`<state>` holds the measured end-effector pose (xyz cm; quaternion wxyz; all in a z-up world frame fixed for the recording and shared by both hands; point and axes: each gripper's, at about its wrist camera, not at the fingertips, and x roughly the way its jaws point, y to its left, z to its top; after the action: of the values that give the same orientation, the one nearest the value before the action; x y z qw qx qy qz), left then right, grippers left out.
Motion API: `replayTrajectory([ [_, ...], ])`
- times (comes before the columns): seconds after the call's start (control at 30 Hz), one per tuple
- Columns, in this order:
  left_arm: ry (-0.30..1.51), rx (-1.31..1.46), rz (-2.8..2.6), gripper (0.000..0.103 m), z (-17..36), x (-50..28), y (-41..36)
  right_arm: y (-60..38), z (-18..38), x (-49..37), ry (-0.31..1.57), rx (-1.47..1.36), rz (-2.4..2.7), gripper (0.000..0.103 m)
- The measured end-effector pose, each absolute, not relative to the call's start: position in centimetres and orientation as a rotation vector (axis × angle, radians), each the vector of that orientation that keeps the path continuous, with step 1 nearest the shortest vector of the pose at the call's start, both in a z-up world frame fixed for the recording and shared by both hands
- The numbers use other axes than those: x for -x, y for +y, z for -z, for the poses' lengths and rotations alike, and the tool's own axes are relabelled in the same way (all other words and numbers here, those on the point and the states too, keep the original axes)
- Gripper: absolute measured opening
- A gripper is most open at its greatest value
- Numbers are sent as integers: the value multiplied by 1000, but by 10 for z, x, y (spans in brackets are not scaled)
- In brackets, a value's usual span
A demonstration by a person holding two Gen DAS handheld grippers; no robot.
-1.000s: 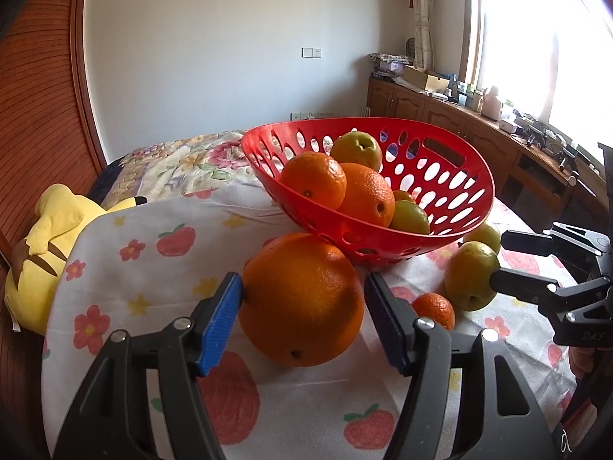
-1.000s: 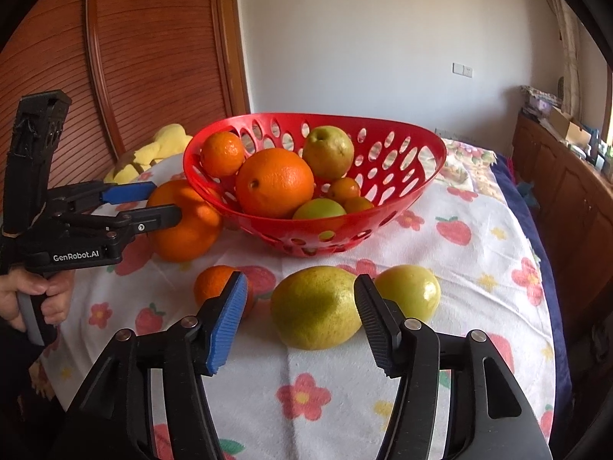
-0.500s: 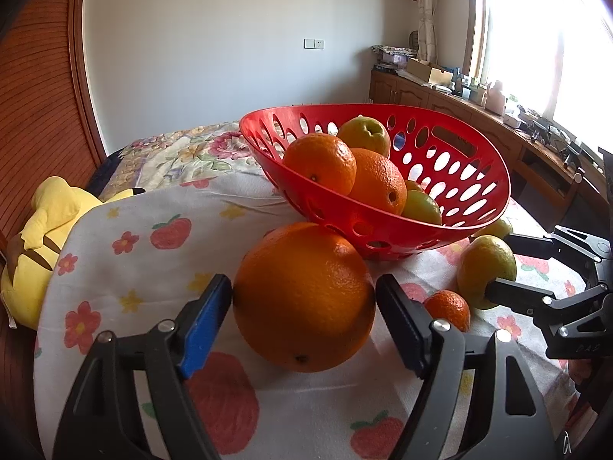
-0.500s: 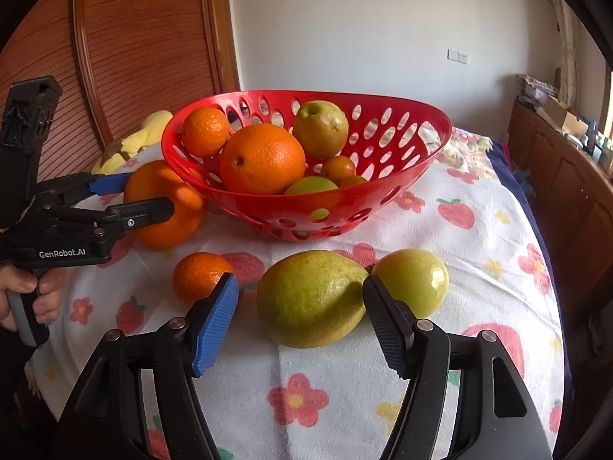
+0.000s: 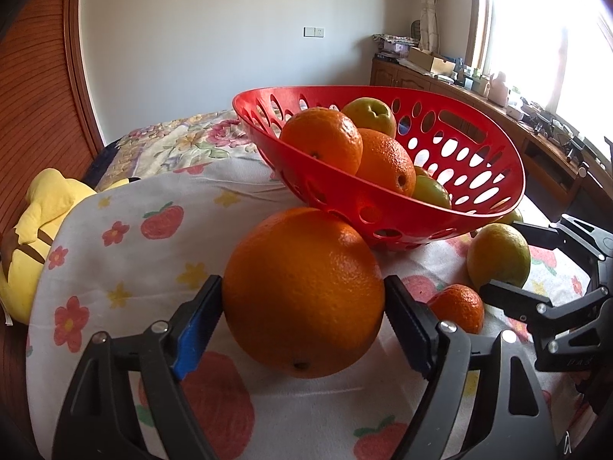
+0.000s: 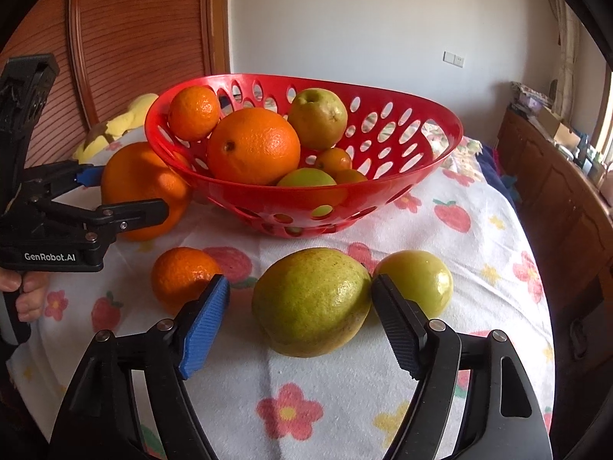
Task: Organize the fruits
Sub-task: 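Move the left tool to the large orange while the right tool approaches the green pomelo, then close the left gripper on the large orange while the right gripper grasps the pomelo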
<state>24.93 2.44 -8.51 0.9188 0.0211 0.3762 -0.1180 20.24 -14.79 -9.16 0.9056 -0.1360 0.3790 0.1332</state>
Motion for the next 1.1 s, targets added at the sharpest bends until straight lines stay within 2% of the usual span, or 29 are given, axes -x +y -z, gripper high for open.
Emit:
replayTrajectory([
  [0.17, 770, -62, 248, 80, 85, -246, 23, -146, 94, -201, 775, 313, -264, 77],
  [0.23, 772, -53, 247, 80, 84, -244, 24, -146, 94, -199, 766, 329, -248, 67],
  [0.27, 775, -43, 246, 80, 83, -242, 26, -148, 93, -198, 761, 331, -247, 66],
  [0.8, 777, -53, 261, 80, 83, -181, 25, -153, 89, -174, 774, 267, -346, 65],
  [1.1, 743, -23, 245, 81, 86, -175, 28, -160, 90, -155, 772, 214, -360, 65],
])
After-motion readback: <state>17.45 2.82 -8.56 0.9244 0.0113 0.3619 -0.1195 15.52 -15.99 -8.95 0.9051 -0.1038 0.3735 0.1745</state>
